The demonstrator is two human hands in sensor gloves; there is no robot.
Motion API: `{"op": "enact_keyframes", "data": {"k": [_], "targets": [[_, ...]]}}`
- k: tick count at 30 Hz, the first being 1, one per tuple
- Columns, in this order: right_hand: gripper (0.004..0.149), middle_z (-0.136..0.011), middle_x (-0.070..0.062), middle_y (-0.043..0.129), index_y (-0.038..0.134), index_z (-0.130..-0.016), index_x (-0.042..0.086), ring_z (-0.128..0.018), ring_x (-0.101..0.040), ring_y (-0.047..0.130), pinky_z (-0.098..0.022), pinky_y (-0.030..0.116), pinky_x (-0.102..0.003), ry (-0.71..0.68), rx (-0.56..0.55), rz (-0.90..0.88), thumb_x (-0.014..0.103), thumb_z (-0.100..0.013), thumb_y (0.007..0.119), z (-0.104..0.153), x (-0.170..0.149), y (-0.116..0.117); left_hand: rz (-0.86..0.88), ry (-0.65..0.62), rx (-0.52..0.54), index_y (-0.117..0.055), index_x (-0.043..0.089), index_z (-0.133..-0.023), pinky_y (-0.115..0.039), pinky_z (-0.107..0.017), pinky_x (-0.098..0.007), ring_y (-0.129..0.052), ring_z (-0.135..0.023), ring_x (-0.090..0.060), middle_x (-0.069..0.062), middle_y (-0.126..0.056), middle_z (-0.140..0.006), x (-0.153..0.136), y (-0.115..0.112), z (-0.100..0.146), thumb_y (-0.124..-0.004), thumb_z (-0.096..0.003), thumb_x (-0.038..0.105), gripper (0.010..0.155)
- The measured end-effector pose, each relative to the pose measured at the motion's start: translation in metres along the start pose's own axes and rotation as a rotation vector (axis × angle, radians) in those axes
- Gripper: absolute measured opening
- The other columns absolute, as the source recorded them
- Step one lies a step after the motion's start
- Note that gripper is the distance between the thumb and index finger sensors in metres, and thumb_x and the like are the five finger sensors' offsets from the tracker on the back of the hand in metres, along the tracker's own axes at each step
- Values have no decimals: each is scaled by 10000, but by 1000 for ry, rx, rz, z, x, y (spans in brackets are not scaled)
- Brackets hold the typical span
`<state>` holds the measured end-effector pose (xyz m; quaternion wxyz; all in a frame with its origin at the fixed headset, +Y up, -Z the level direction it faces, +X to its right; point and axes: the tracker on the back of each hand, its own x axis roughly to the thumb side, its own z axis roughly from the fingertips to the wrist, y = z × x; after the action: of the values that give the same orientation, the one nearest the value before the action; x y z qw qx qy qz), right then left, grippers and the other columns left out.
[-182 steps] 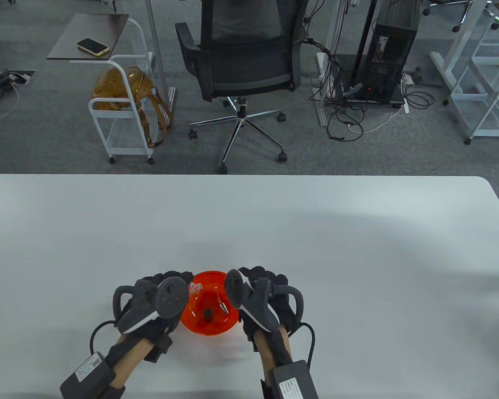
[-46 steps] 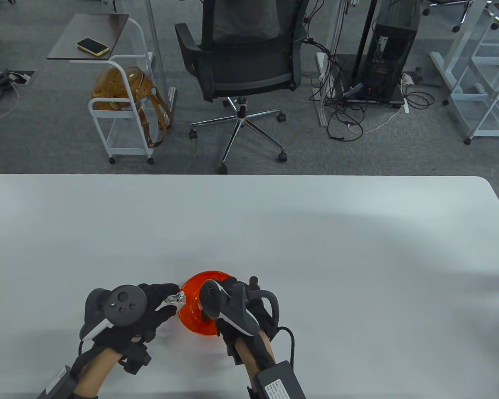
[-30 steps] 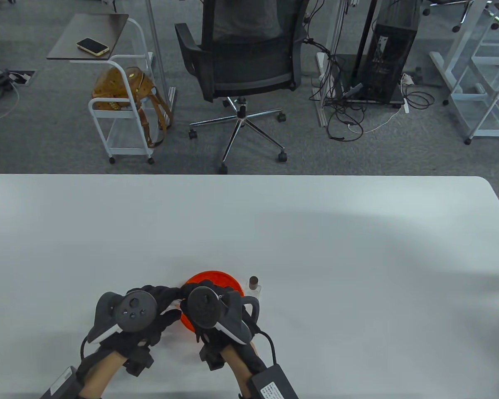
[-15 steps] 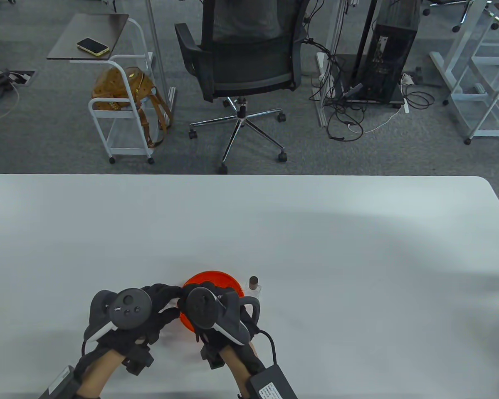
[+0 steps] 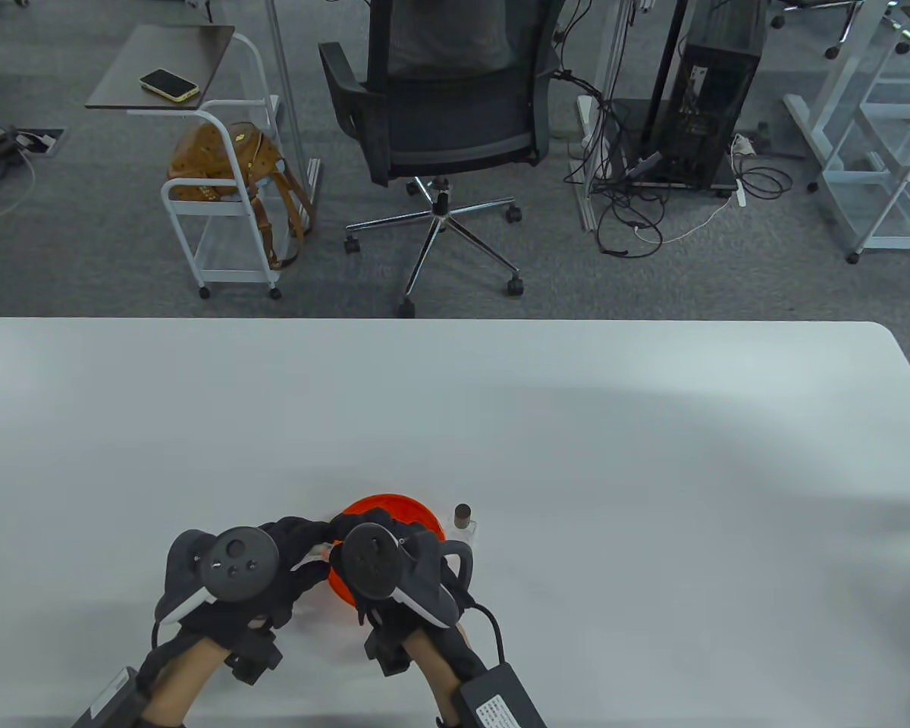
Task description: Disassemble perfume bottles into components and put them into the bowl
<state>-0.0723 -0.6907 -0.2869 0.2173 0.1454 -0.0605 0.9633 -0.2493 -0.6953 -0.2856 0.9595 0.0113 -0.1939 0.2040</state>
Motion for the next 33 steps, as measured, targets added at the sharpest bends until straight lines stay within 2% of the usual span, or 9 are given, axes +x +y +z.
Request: {"op": "enact_keyframes", "data": {"k": [4, 9, 12, 14, 19, 23, 28, 31, 33], "targets": [[435, -597, 84, 1018, 869, -739, 319, -318, -34, 1064, -481, 876, -449, 5, -51, 39, 501, -350, 800, 0, 0, 0, 8, -1, -14, -878, 221, -916, -747, -596, -579, -1049, -692, -326, -114, -973, -892, -1, 0, 1, -898, -411, 388, 532], [487, -806, 53, 893, 769, -830, 318, -474, -43, 1020, -537, 831, -469, -7, 2, 8, 404, -358, 851, 1, 2, 1, -9, 6, 8, -875, 210, -916, -757, -592, -577, -1063, -681, -320, -123, -986, -882, 0, 1, 1, -892, -414, 384, 532], [480, -649, 81, 996, 841, -769, 322, -371, -45, 1064, -499, 866, -454, -5, -47, 53, 525, -337, 789, 1, 2, 1, 18, 2, -2, -878, 218, -916, -756, -590, -582, -1062, -695, -330, -108, -989, -895, -2, 1, 1, -899, -412, 381, 530], [440, -577, 94, 1018, 866, -738, 321, -309, -33, 1059, -485, 874, -449, -8, -47, 63, 500, -341, 802, 1, 1, 1, 4, -4, -16, -879, 222, -915, -760, -591, -580, -1066, -695, -327, -103, -995, -894, 0, 0, 1, -898, -410, 383, 531], [477, -806, 55, 900, 779, -820, 323, -480, -49, 1024, -539, 831, -472, -10, -3, 19, 406, -356, 855, 0, 1, 2, 1, 3, -4, -877, 205, -913, -763, -585, -579, -1073, -669, -323, -115, -1001, -880, -2, 0, -1, -894, -411, 379, 531], [420, -606, 93, 1015, 870, -733, 332, -342, -39, 1063, -494, 869, -454, -7, -55, 55, 491, -349, 809, 1, 2, 1, -4, -5, -26, -876, 217, -915, -755, -594, -577, -1060, -685, -323, -104, -993, -889, -1, -1, 0, -898, -410, 383, 532], [487, -807, 53, 901, 776, -827, 318, -478, -50, 1024, -538, 831, -474, -10, 2, 21, 405, -355, 857, 0, 1, 2, 4, 2, 1, -872, 195, -915, -753, -593, -578, -1062, -668, -323, -120, -990, -879, -1, 0, -1, -891, -413, 375, 533], [451, -643, 76, 1001, 853, -761, 329, -368, -44, 1062, -499, 866, -456, -6, -38, 52, 510, -352, 789, 0, 0, 2, 15, -1, -18, -874, 201, -916, -749, -596, -579, -1057, -680, -329, -118, -990, -884, -3, 0, 0, -897, -411, 376, 535], [429, -633, 75, 998, 854, -754, 337, -357, -41, 1053, -499, 864, -457, -8, -21, 44, 469, -347, 822, 0, 0, 3, 3, -7, -17, -875, 203, -915, -753, -594, -578, -1060, -676, -327, -114, -993, -882, -1, -1, 0, -896, -411, 377, 534]]}}
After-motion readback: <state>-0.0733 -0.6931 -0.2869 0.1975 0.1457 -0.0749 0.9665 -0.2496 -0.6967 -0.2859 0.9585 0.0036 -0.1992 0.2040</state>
